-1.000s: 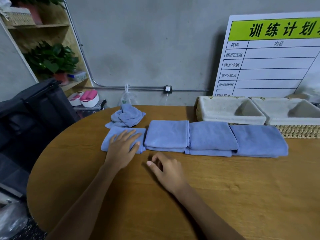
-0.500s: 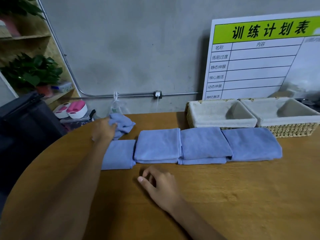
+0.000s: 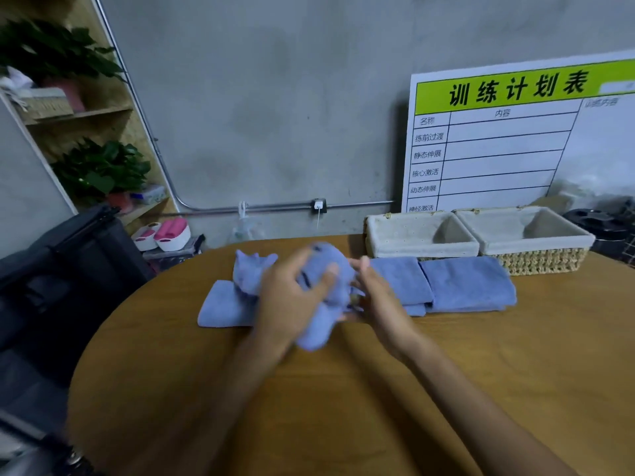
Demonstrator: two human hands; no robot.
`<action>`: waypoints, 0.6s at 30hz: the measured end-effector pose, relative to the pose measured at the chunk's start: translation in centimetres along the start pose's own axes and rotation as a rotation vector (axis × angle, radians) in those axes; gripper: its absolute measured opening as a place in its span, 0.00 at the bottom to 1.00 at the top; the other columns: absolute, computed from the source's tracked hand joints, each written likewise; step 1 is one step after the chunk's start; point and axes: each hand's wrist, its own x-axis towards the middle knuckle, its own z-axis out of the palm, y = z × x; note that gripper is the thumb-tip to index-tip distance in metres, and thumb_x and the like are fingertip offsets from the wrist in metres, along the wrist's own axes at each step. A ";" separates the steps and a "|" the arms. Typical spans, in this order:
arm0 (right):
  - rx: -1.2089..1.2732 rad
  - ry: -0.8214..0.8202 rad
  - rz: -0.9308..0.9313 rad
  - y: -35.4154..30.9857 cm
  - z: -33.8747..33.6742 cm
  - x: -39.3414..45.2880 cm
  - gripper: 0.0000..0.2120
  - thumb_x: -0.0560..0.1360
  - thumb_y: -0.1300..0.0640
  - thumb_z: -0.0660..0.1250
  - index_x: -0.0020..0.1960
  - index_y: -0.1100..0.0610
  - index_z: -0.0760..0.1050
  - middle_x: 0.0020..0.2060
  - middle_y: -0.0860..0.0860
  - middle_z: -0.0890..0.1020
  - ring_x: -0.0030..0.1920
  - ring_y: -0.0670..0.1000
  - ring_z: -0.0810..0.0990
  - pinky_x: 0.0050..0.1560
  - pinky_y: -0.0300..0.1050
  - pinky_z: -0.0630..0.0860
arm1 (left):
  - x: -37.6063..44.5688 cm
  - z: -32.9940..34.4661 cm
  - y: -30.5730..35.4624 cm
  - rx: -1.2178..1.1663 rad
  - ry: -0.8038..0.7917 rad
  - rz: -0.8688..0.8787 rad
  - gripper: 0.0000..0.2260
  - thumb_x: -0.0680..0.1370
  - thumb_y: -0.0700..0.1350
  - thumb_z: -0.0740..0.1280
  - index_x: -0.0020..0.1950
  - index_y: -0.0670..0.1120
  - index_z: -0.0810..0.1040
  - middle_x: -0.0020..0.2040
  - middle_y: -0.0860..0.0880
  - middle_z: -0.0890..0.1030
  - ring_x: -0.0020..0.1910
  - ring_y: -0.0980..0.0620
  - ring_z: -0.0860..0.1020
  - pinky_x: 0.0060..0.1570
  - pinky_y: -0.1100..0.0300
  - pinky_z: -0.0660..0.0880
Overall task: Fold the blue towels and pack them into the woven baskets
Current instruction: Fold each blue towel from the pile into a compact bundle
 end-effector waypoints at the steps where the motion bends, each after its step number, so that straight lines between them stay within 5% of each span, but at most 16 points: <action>1: 0.073 -0.065 0.072 -0.1 -1.4 -1.2 0.29 0.81 0.35 0.51 0.65 0.55 0.77 0.57 0.57 0.83 0.56 0.52 0.83 0.56 0.50 0.80 | -2.6 1.3 1.8 0.012 -0.100 -0.015 0.16 0.75 0.56 0.71 0.51 0.43 0.81 0.35 0.51 0.79 0.37 0.64 0.71 0.41 0.66 0.67; 4: 0.214 -0.041 0.323 0.2 -4.3 -3.3 0.29 0.84 0.42 0.54 0.49 0.68 0.78 0.41 0.55 0.84 0.45 0.49 0.85 0.46 0.40 0.80 | -8.7 4.3 4.1 -0.033 -0.494 -0.103 0.26 0.76 0.65 0.64 0.69 0.54 0.72 0.56 0.61 0.80 0.53 0.68 0.75 0.52 0.62 0.74; 6: 0.014 0.069 0.384 1.5 -6.3 -3.8 0.18 0.83 0.59 0.62 0.44 0.75 0.75 0.49 0.56 0.82 0.56 0.53 0.82 0.60 0.43 0.77 | -11.1 5.3 3.3 -0.016 -0.590 -0.073 0.22 0.78 0.66 0.60 0.67 0.56 0.73 0.58 0.60 0.80 0.56 0.60 0.78 0.54 0.55 0.77; 8: -0.242 0.028 0.220 2.2 -7.5 -3.5 0.07 0.78 0.66 0.67 0.54 0.67 0.79 0.56 0.59 0.83 0.58 0.55 0.81 0.64 0.50 0.75 | -12.0 5.1 1.5 0.019 -0.569 -0.094 0.15 0.80 0.62 0.59 0.52 0.54 0.77 0.47 0.57 0.81 0.46 0.57 0.80 0.47 0.50 0.78; 11: -0.463 -0.043 0.053 2.6 -7.6 -4.4 0.13 0.75 0.65 0.70 0.54 0.50 0.82 0.53 0.54 0.83 0.55 0.53 0.81 0.59 0.50 0.77 | -11.9 4.4 -1.6 -0.087 -0.470 -0.503 0.17 0.82 0.58 0.59 0.45 0.51 0.82 0.42 0.55 0.84 0.40 0.55 0.82 0.46 0.47 0.80; 15: -0.534 -0.116 -0.077 1.7 -4.9 -2.5 0.16 0.74 0.70 0.67 0.58 0.55 0.79 0.53 0.48 0.83 0.55 0.42 0.79 0.55 0.35 0.74 | -8.3 3.1 -4.8 -0.245 -0.283 -0.873 0.18 0.84 0.56 0.57 0.53 0.44 0.80 0.48 0.44 0.84 0.44 0.45 0.83 0.43 0.43 0.80; 18: -0.580 -0.178 -0.152 0.2 -2.9 -1.3 0.17 0.74 0.70 0.66 0.60 0.56 0.78 0.54 0.46 0.81 0.52 0.37 0.78 0.52 0.31 0.73 | -4.9 2.2 -6.6 -0.592 -0.210 -1.087 0.18 0.84 0.60 0.56 0.58 0.46 0.73 0.54 0.39 0.81 0.54 0.38 0.82 0.48 0.46 0.79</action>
